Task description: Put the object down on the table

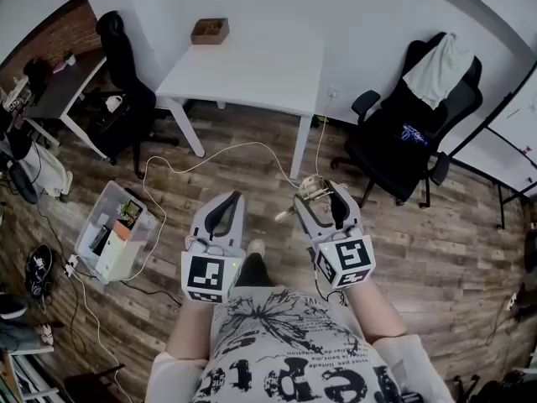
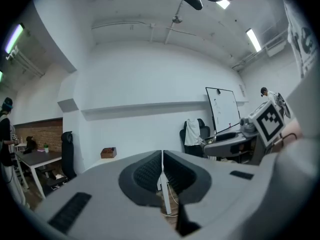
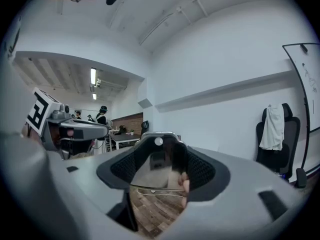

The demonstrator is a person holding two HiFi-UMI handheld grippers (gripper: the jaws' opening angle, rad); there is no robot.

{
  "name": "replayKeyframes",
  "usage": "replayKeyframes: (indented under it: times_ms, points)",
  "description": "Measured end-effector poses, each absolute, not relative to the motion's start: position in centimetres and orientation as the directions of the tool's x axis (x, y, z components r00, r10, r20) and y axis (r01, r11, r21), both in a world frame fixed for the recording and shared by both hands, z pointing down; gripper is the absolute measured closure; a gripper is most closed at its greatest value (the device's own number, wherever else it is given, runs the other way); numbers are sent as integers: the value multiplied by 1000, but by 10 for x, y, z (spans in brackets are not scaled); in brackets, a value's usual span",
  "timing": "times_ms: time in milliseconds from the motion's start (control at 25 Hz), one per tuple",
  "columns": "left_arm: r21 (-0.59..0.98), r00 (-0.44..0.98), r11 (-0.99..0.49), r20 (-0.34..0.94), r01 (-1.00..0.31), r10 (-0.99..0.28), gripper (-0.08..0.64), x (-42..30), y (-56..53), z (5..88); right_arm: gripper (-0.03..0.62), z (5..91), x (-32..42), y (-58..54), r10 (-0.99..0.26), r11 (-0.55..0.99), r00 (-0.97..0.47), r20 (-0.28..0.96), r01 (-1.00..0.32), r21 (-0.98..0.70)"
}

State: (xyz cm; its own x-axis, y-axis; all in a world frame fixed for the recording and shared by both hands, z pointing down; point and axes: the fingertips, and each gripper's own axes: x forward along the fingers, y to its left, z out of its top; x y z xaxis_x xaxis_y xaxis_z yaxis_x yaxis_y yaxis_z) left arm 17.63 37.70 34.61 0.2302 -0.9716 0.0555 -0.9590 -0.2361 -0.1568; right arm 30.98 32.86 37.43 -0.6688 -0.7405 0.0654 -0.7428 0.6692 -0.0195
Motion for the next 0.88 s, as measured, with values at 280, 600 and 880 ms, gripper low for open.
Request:
replayKeyframes:
  times_ms: [280,600,880]
  points:
    - [-142,210,-219,72,-965,-975,548,166,373,357,313,381,308,317,-746,660,-662,74,-749,-54]
    - [-134,216,-226,80,-965,-973,548,138,330,363,312,391,274,272,-740,666,-667,94,-745,-37]
    - [-138,251,-258,70,-956,-966,548,74,247,359,313,390,209,192,-760,641,-639,115,-767,-27]
